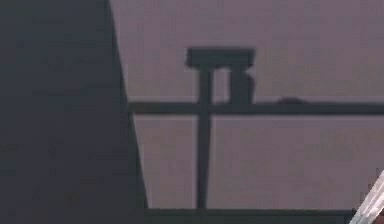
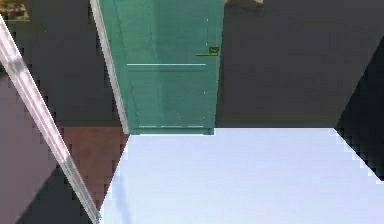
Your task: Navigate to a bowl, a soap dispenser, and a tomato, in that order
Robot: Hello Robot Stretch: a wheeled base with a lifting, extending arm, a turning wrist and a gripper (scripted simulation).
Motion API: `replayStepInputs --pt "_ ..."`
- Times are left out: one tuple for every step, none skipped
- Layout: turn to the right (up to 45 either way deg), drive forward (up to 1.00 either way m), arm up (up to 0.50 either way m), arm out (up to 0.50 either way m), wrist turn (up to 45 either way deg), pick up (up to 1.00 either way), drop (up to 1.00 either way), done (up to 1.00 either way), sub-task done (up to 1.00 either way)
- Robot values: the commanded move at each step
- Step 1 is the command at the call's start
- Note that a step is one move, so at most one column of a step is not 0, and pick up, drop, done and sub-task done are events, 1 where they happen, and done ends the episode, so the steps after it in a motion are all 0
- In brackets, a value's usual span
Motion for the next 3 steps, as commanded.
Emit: replayStepInputs --pt "-45.0 0.00 0.00 0.00 0.0 0.00 0.00 0.00 0.00" --pt "-36.0 0.00 0.00 0.00 0.0 0.00 0.00 0.00 0.00" --pt "0.0 0.00 0.00 0.00 0.0 0.00 0.00 1.00 0.00"
